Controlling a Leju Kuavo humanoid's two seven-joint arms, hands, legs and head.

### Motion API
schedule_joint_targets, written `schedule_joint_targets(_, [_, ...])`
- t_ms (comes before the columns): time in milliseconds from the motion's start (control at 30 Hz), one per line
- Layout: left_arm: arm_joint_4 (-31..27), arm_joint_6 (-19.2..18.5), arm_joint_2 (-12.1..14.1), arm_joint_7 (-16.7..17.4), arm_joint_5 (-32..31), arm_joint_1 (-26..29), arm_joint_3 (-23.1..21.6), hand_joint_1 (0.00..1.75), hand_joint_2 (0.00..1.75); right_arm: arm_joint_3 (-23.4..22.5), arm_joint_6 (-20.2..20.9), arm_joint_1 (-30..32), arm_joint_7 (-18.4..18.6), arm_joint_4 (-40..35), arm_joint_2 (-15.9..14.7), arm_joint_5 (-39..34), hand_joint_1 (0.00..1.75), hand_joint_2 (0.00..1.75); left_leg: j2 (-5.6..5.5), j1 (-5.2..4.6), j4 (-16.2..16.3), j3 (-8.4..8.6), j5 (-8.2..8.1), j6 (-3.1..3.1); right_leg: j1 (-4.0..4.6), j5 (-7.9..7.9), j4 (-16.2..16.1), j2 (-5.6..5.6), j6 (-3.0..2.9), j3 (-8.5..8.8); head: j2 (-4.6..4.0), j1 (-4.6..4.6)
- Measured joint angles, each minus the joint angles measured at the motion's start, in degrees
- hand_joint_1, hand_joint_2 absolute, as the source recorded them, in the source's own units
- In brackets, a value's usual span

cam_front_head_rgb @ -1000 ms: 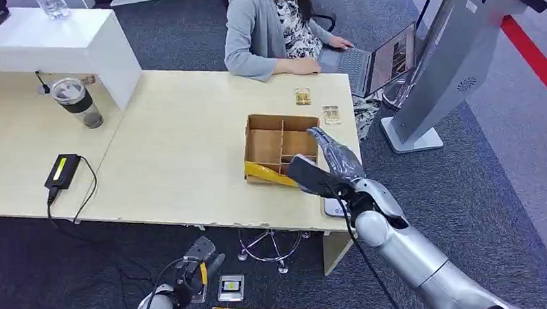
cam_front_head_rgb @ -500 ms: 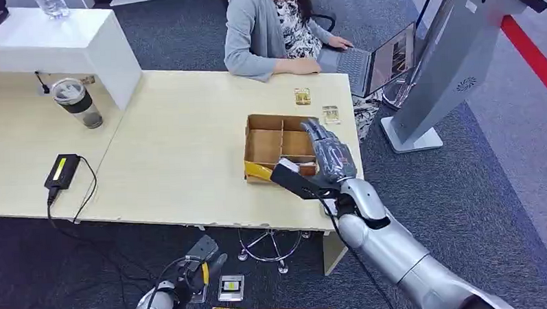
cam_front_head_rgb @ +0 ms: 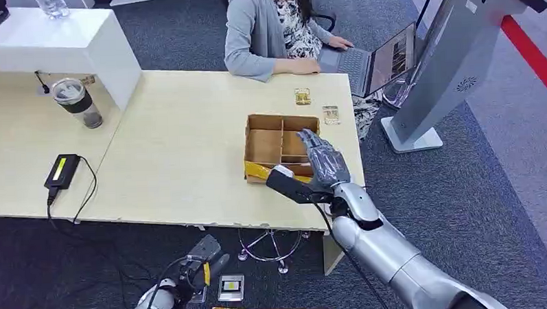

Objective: Pass the card to the sensor for recognition and then transmit it.

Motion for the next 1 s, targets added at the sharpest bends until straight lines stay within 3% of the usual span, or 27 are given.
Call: schedule_joint_targets(1000, [0.2,-1.2,-0.4,0.1,-2.6,-0.7,-1.3,0.0,0.0,1.8,-1.2,-4.2,-1.0,11.1,5.1,0.9,0.0,1.75,0.01,0.0,0.0,0.0,0.0,0.0,0.0,0.0,0.0,0.01,0.0,-0.01,0.0,0.0])
